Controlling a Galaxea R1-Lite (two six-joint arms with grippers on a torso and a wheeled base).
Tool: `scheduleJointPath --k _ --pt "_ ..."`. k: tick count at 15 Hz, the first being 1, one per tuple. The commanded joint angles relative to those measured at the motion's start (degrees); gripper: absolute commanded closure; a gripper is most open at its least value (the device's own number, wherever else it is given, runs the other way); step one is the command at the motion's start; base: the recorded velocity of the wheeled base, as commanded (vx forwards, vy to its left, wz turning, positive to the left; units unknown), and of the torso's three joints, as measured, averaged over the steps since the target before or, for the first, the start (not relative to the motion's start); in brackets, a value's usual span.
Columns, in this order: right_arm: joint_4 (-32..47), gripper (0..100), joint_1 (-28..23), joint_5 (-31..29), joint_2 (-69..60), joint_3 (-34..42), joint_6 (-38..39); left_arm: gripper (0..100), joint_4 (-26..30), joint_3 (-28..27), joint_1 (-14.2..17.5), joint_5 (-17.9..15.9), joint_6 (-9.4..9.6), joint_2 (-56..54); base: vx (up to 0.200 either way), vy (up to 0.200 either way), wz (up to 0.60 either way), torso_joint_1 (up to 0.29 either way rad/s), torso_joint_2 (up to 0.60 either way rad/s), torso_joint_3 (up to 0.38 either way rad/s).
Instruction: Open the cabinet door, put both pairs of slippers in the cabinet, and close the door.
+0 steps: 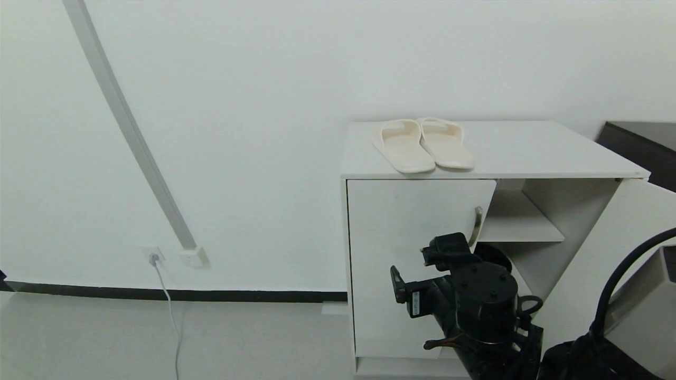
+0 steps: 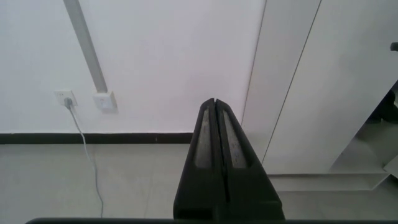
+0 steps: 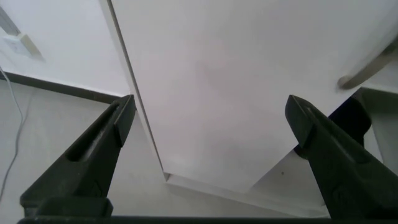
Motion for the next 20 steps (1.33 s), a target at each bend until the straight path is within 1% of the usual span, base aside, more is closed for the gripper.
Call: scheduleJointPath --k 1,8,15,20 --pt "-0.02 0 0.02 0.00 0.08 -0.01 -0.01 100 -0.02 0.00 0.00 0.04 -0.01 0.07 0.000 0.000 0.00 0.188 -0.50 -0.310" --pt "-0.02 0 -0.77 0.00 -0.19 -0.01 -0.01 100 -0.02 0.00 0.00 0.04 -0.01 0.07 0.000 0.000 0.00 0.215 -0.52 -0.316" --pt "-0.02 0 -0.77 0.00 -0.27 0.08 -0.10 100 -0.02 0.00 0.00 0.04 -0.01 0.07 0.000 0.000 0.00 0.257 -0.58 -0.329" --pt "-0.02 0 -1.12 0.09 -1.15 0.08 -0.36 100 -0.02 0.00 0.00 0.04 -0.01 0.07 0.000 0.000 0.00 0.187 -0.41 -0.230"
